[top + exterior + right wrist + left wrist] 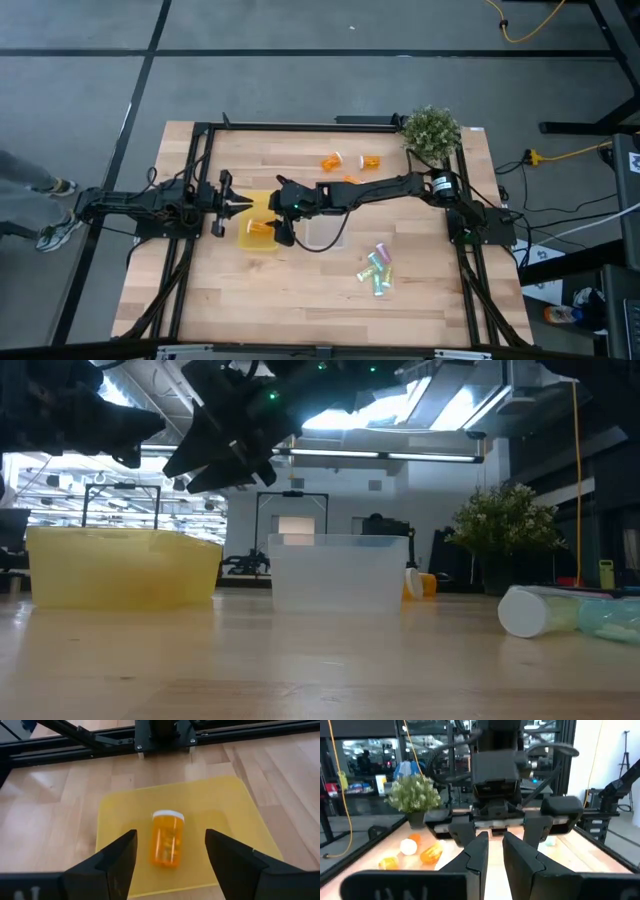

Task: Pick and place medicine bottles into bin by pill shape (circle, oval)
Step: Put the pink pill bottle into the transparent bin

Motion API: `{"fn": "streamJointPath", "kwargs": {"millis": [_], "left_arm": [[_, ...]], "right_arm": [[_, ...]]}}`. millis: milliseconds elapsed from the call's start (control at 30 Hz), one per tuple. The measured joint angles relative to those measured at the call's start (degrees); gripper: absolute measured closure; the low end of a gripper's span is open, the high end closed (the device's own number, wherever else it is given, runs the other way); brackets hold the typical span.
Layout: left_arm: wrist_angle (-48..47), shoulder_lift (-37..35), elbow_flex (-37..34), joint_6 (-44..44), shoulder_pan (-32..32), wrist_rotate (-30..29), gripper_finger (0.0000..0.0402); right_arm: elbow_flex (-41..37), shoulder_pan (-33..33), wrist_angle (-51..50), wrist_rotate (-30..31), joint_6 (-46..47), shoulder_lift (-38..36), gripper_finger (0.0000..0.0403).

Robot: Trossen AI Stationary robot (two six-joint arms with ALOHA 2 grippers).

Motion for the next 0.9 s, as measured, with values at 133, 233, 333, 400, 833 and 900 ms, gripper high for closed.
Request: {"fn": "streamJointPath", "kwargs": {"millis": [133,233,333,400,833,900], "left_arm": [[-10.1,0.0,1.5,-2.2,0.0,-1.1,0.0351],[-15.7,0.5,3.6,-5.1,0.0,-1.2,0.0351],[-21.4,0.7,5.1,-8.6,0.0,-1.3,0.0351],[-24.9,0.8,5.8,-11.8,0.0,-1.3,0.0351],[-27.7,5.8,6.0,-23.9,0.0,0.5,0.0351],[-27.6,7.8,6.0,-24.0,0.0,0.5,0.0351]], "right_arm": [[0.0,0.0,-1.5,0.0,0.0,-0.4,0.0165],[0.0,-0.2,-4.1,0.0,2.1,-2.0,0.0165],[0.0,-0.7,-8.7,0.2,5.7,-5.2,0.0165],[0.0,-1.1,-13.1,1.1,7.5,-7.4,0.0168],[0.0,0.3,-61.5,6.7,20.4,-23.6,0.0191],[0.0,1.6,-68.7,6.7,24.5,-25.2,0.0191]]}}
